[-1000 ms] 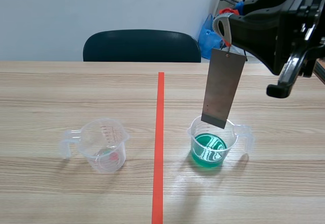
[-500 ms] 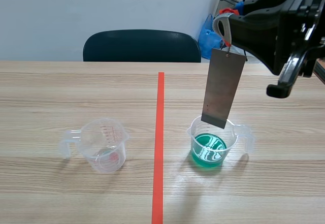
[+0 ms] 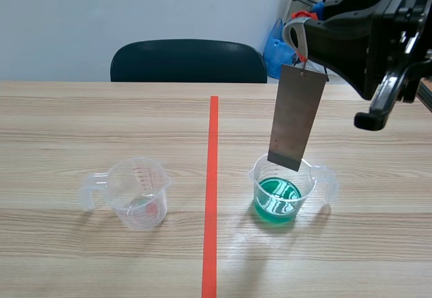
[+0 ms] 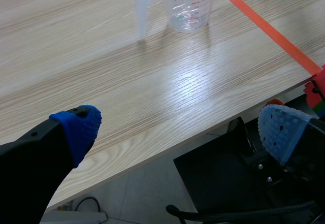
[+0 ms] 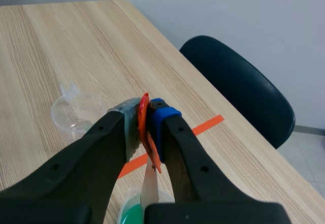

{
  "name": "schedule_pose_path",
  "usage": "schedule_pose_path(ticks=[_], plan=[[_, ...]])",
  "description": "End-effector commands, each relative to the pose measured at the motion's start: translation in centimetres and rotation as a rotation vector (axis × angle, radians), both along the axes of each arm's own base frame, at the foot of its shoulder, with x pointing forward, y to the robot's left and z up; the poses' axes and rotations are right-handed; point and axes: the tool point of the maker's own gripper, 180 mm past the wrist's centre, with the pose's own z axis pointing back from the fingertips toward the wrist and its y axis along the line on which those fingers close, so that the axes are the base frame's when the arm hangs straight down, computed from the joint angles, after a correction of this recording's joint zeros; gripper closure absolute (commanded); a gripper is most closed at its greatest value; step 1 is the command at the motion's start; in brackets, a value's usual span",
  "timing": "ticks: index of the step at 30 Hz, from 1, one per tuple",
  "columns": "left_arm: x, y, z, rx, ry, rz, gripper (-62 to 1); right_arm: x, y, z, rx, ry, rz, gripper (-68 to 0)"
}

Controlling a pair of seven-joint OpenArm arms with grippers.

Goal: Do the redox reaction experiment

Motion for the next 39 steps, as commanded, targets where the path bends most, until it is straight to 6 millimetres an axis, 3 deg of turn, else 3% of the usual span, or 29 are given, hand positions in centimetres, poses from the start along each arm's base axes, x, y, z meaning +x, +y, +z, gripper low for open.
schedule_pose_path(ticks=[1,8,14,18,29,34,39], plan=[[0.4,-0.2,0.5,-0.011,-0.022,-0.008,-62.3,-0.2,0.1,1.0,0.001,-0.035,0.017,-0.6],[1.4,-0.2,0.7,-0.014,-0.041,-0.053,-62.3,-0.2,0.1,1.0,0.001,-0.035,0.017,-0.6],[5.9,-1.2,2.2,-0.103,-0.135,-0.162,-18.7,-0.2,0.1,1.0,0.002,-0.035,0.017,-0.6],[9.0,-3.5,3.5,-0.209,-0.182,-0.301,-2.7,-0.2,0.1,1.0,0.002,-0.035,0.017,-0.6],[17.9,-11.0,4.2,-0.315,-0.17,-0.499,-2.6,-0.2,0.1,1.0,0.002,-0.035,0.017,-0.6],[20.3,-15.1,4.5,-0.315,-0.165,-0.572,-2.6,-0.2,0.1,1.0,0.003,-0.035,0.017,-0.6],[21.4,-19.2,3.8,-0.349,-0.147,-0.635,-2.7,-0.2,0.1,1.0,0.003,-0.035,0.017,-0.6]])
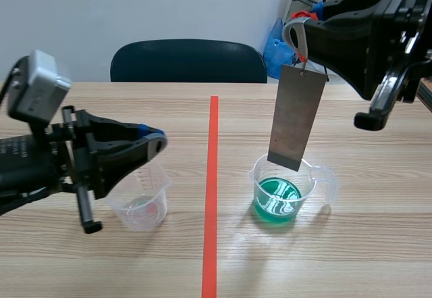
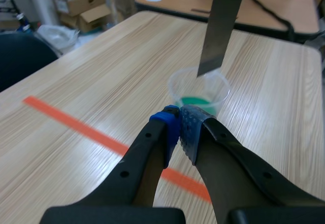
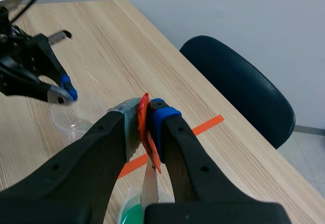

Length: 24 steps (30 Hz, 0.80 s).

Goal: Do the redox reaction experiment

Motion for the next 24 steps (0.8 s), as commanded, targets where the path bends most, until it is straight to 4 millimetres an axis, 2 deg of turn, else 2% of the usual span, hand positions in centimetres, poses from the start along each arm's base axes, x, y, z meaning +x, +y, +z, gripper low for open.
schedule_pose_path(ticks=[1,8,17,20,24], plan=[[0.4,-0.8,-0.2,-0.044,0.019,0.007,-2.7,-0.2,0.1,1.0,0.002,-0.035,0.017,-0.6],[1.4,-5.1,-1.0,-0.112,0.055,-0.043,-2.7,-0.2,0.1,1.0,0.002,-0.035,0.017,-0.6],[0.9,-10.0,-0.3,-0.142,0.063,-0.138,-2.7,-0.2,0.1,1.0,0.002,-0.035,0.017,-0.6],[0.8,-10.6,0.0,-0.149,0.057,-0.147,-2.7,-0.2,0.1,1.0,0.002,-0.035,0.017,-0.6],[1.7,-10.4,0.0,-0.145,0.045,-0.1,-2.7,-0.2,0.1,1.0,0.002,-0.035,0.017,-0.6]])
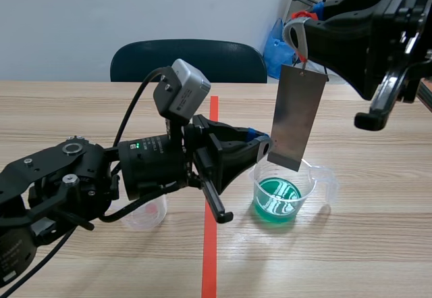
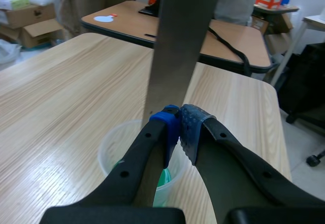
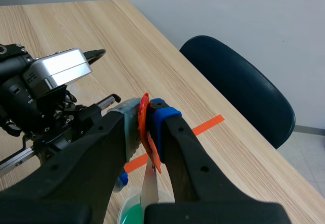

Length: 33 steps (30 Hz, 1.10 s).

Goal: Do the redox reaction experiment

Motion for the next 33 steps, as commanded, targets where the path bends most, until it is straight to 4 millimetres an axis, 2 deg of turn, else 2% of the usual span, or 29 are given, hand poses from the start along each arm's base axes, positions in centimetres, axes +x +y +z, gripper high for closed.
schedule_pose_path(ticks=[1,19,22,25,27,31,33], plan=[[0.6,0.1,1.2,-0.029,-0.025,0.024,-2.7,-0.2,0.1,1.0,0.002,-0.035,0.017,-0.6],[0.9,0.3,0.9,-0.007,-0.039,0.039,-2.7,-0.2,0.1,1.0,0.002,-0.035,0.017,-0.6],[0.9,0.9,0.4,0.01,-0.041,0.046,-2.7,-0.2,0.1,1.0,0.002,-0.035,0.017,-0.6],[1.0,2.9,-0.3,0.025,-0.039,0.083,-2.7,-0.2,0.1,1.0,0.002,-0.035,0.017,-0.6],[1.2,5.0,-0.7,0.032,-0.038,0.123,-2.7,-0.2,0.1,1.0,0.002,-0.035,0.017,-0.6],[1.2,10.6,-2.5,0.104,-0.016,0.225,-2.8,-0.2,0.1,1.0,0.002,-0.035,0.017,-0.6],[0.6,13.7,-3.1,0.132,-0.004,0.279,-2.7,-0.2,0.1,1.0,0.002,-0.035,0.017,-0.6]])
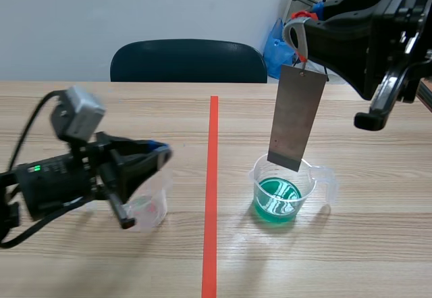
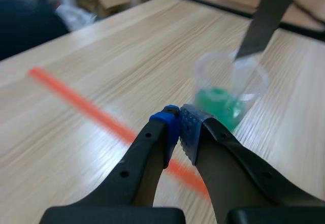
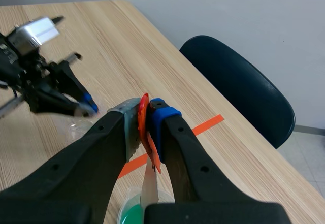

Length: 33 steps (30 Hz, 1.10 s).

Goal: Do the redox reaction experiment

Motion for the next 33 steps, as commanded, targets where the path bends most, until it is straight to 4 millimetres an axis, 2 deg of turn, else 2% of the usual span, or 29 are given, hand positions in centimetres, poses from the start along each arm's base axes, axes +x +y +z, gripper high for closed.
schedule_pose_path(ticks=[1,7,11,19,22,26,28,33], plan=[[-1.0,1.7,0.6,-0.021,-0.009,0.026,-2.7,-0.2,0.1,1.0,0.002,-0.035,0.017,-0.6],[-5.3,10.0,-0.5,0.02,0.034,0.193,-2.7,-0.2,0.1,1.0,0.002,-0.035,0.017,-0.6],[-9.7,13.8,-0.8,0.067,0.048,0.254,-2.7,-0.2,0.1,1.0,0.002,-0.035,0.017,-0.6],[-18.0,18.9,0.0,0.188,0.039,0.403,-3.0,-0.2,0.1,1.0,0.002,-0.035,0.017,-0.6],[-21.1,19.6,0.5,0.23,0.051,0.424,-3.0,-0.2,0.1,1.0,0.002,-0.035,0.017,-0.6],[-24.7,19.6,0.9,0.27,0.067,0.424,-3.1,-0.2,0.1,1.0,0.002,-0.035,0.017,-0.6],[-26.1,19.3,0.7,0.297,0.083,0.407,-8.0,-0.2,0.1,1.0,0.002,-0.035,0.017,-0.6],[-27.0,18.9,0.4,0.31,0.093,0.418,-36.7,-0.2,0.1,1.0,0.002,-0.035,0.017,-0.6]])
